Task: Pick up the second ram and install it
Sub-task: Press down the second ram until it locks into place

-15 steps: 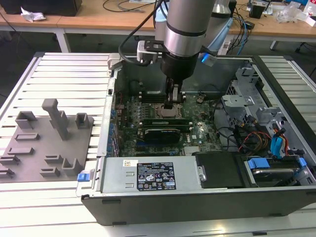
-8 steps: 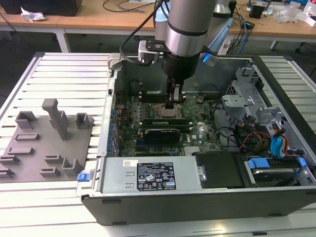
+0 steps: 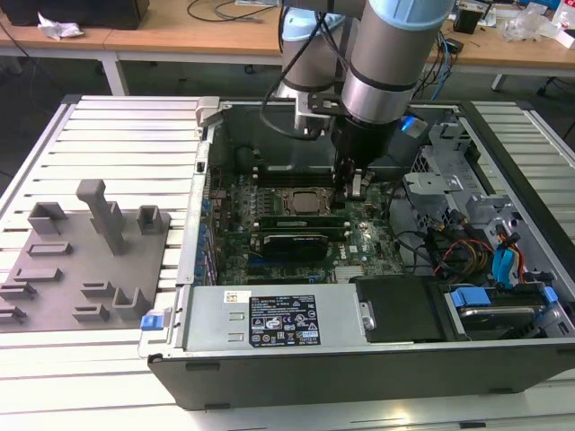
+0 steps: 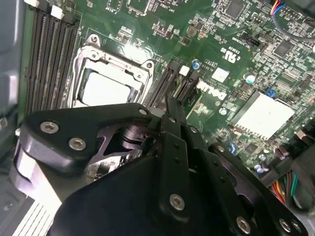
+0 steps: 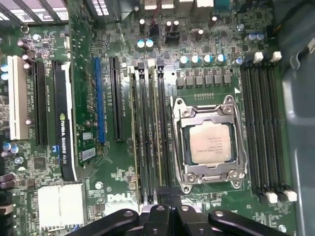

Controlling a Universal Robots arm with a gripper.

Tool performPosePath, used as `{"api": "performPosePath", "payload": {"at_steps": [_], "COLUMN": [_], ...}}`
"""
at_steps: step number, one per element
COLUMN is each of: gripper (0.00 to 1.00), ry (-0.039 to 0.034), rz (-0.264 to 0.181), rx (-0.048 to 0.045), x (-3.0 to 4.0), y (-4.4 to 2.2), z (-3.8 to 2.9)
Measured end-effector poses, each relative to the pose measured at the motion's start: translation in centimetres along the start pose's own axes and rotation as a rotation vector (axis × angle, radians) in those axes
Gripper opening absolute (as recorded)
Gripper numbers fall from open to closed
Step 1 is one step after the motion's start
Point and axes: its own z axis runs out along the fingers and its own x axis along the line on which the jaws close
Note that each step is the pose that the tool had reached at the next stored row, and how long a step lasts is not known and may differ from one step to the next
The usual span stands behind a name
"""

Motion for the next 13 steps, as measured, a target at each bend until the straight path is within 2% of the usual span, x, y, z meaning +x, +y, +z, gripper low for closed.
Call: {"api": "performPosePath", "payload": {"at_steps": [3,5,7,8,10,12,13], "gripper": [0.11,0.11,0.11,0.11,0.11,0.11,0.11], "ry": [-0.0004,0.0001,-0.0008,-0.0035,-0.0017,-0.0023,-0.0024], "rz": [0.0,-0.001,-0.001,-0.001,-0.001,-0.001,-0.002], "rx": [0.0,-0.0003,0.0003,0.004,0.0092,0.0149,0.0175], "x": [0.2,0.26,0.27,0.23,0.26,0.32,0.38], "y": [-0.1,-0.13,-0.13,-0.05,0.2,0.86,1.64], "z": [1.22,1.66,1.69,1.46,0.9,0.91,0.95]}}
